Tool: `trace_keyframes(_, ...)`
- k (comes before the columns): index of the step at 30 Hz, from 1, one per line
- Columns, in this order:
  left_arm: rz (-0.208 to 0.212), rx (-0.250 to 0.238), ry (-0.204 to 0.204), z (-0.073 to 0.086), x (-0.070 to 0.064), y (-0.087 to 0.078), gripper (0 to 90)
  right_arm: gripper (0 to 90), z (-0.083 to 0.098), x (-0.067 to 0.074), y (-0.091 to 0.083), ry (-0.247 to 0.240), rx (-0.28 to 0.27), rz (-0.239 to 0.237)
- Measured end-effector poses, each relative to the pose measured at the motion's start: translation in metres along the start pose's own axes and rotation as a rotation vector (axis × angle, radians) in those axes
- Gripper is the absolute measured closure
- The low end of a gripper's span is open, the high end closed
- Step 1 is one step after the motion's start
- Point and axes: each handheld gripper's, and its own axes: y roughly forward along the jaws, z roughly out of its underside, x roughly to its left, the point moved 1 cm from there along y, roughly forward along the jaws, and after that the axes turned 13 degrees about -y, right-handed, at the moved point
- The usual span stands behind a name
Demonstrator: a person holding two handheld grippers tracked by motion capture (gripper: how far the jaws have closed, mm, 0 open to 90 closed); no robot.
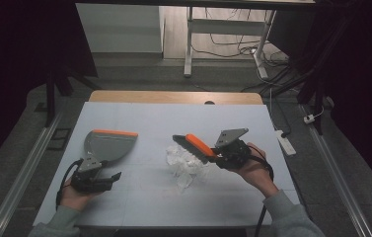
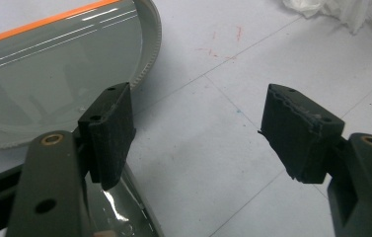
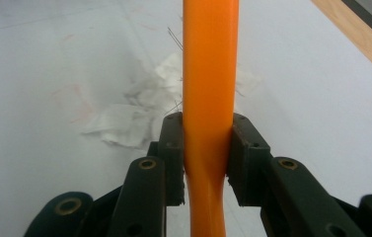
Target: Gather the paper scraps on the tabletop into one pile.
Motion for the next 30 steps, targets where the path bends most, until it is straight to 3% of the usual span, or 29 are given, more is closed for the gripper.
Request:
trace_keyframes(7,0.0,0.001,-0.001,0.0,0.0,0.001,29.6,70.5,0.009,-0.016,0.014,0.083,0.063,0.054)
trace_keyframes(14,-0.001,0.005,0.005,-0.001,-0.001,0.002,29.6,70.5,0.001,-0.051,0.046,0.122,0.133,0.062)
trace_keyframes(19,0.0,0.005,0.005,0.0,-0.001,0.002,29.6,70.5,-0.019,-0.072,0.083,0.088,0.177,0.066)
trace_keyframes(23,0.0,0.002,0.001,0.001,0.001,0.001,29.6,70.6,-0.039,-0.079,0.106,0.031,0.213,0.076)
trace_keyframes(27,0.003,0.0,-0.001,0.001,0.002,0.0,29.6,70.6,-0.045,-0.072,0.122,-0.029,0.254,0.02)
trace_keyframes(30,0.003,-0.001,-0.004,0.001,0.002,0.0,29.7,70.6,-0.045,-0.064,0.121,-0.026,0.237,-0.021)
